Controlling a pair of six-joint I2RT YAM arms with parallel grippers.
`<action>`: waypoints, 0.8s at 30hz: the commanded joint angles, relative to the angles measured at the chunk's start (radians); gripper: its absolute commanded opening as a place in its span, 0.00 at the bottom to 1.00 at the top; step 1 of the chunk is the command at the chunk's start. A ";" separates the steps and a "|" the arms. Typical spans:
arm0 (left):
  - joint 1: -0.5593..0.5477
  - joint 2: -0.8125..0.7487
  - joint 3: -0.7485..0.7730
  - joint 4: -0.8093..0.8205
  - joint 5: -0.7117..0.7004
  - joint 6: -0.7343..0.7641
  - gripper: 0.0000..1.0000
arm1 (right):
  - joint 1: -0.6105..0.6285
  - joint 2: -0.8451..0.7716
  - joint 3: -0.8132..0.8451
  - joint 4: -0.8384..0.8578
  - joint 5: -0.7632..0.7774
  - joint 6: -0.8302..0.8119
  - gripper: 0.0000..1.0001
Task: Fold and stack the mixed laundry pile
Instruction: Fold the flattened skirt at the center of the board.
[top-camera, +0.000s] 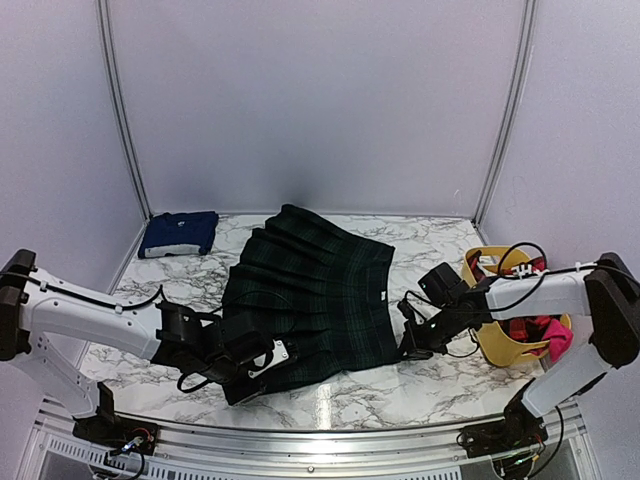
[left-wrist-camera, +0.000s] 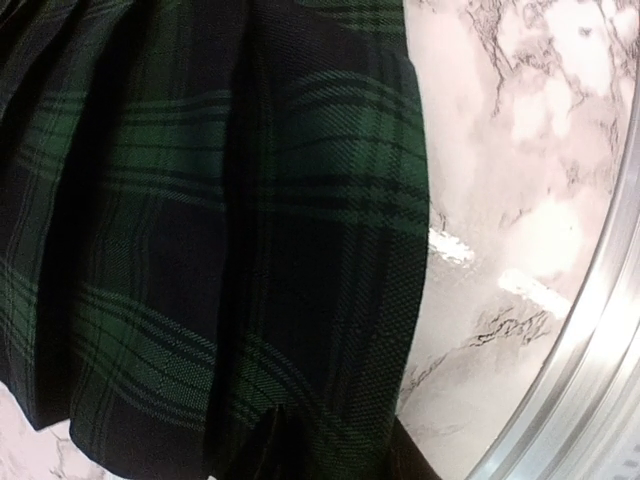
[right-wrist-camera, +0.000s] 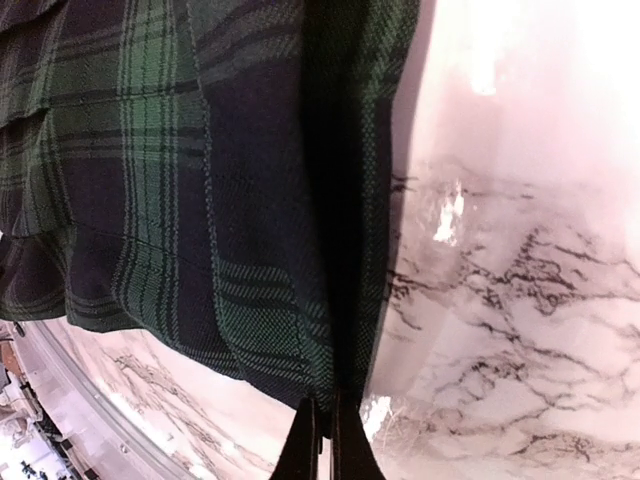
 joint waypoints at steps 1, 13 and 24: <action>-0.009 -0.076 -0.013 -0.024 -0.020 0.002 0.19 | 0.010 -0.110 -0.028 -0.047 -0.024 0.030 0.00; -0.008 -0.226 0.172 -0.259 -0.091 0.008 0.00 | 0.028 -0.370 -0.064 -0.177 -0.116 0.177 0.00; -0.002 -0.228 0.180 -0.299 -0.130 0.085 0.00 | 0.102 -0.529 0.169 -0.246 0.156 -0.138 0.62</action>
